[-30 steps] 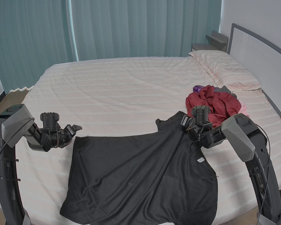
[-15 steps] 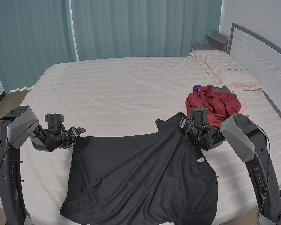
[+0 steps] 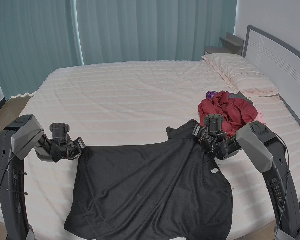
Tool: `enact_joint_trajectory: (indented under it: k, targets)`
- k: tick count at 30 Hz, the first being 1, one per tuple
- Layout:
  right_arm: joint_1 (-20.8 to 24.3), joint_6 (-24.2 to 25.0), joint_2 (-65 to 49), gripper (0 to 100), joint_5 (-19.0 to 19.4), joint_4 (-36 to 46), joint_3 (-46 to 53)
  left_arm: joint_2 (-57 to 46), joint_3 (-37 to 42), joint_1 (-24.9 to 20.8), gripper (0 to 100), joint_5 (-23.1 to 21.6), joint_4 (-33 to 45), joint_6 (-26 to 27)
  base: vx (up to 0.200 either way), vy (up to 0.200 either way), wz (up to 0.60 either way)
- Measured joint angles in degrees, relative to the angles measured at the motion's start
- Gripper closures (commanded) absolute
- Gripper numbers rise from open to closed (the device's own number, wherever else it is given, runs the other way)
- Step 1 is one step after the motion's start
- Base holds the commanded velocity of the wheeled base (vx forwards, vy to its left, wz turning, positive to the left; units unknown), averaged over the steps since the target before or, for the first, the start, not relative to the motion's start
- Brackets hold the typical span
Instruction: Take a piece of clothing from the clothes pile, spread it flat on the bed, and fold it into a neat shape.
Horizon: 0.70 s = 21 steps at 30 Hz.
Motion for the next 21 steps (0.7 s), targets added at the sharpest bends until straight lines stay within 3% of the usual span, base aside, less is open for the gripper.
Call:
enact_joint_trajectory:
  k: [21]
  targets:
    - [-0.2,0.1,1.3,100,0.0,-1.2,-3.8,0.8,-6.4,1.9,100,5.8,-0.2,-1.2,0.0,0.0,0.0]
